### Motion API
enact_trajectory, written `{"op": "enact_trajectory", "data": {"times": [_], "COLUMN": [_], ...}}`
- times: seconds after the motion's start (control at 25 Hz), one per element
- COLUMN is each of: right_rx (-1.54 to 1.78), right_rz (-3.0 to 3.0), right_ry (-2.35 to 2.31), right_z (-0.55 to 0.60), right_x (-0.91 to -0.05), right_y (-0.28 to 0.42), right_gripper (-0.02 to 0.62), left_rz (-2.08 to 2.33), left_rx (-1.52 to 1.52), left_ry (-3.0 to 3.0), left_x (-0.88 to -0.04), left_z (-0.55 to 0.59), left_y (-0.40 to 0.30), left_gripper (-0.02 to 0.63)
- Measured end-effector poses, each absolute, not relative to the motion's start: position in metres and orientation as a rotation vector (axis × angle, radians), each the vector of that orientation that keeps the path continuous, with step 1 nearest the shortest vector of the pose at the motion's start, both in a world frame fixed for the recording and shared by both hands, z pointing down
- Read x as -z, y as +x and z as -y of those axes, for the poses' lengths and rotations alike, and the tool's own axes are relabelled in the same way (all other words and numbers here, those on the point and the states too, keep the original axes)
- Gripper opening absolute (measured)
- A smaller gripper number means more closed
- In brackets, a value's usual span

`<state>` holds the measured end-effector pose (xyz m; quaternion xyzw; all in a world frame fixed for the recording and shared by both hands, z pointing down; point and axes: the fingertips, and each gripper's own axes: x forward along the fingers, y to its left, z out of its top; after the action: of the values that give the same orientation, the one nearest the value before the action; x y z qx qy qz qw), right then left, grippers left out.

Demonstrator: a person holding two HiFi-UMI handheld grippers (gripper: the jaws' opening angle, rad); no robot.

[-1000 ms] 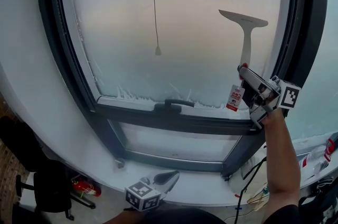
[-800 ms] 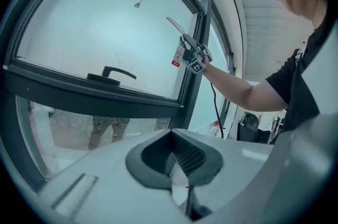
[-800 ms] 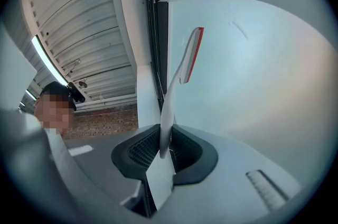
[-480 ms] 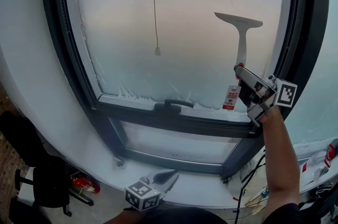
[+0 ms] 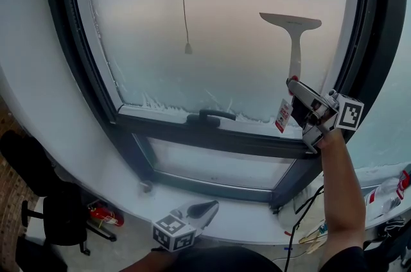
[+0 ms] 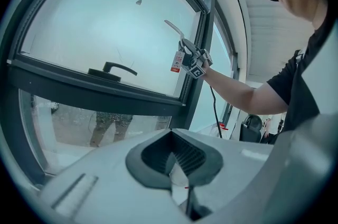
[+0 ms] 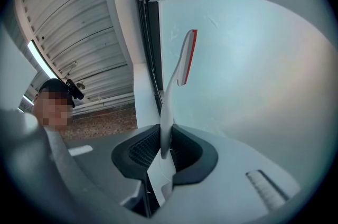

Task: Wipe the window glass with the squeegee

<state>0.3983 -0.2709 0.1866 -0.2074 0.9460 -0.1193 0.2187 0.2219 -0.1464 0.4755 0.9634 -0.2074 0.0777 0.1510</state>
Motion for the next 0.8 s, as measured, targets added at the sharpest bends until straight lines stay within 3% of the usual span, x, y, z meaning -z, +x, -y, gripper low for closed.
{"op": "enact_trajectory", "data": {"times": [0.8], "right_rx": [0.455], "right_rz": [-2.491], "right_ry": [-0.598], "right_z": [0.264], "right_x": [-0.280], "right_y": [0.389], "right_gripper": [0.084], "left_rz": [0.569], "left_rx": [-0.268], "left_ry": [2.755], "left_x": [-0.481], "left_z": [0.143], "left_y": [0.223], "left_gripper": [0.000]}}
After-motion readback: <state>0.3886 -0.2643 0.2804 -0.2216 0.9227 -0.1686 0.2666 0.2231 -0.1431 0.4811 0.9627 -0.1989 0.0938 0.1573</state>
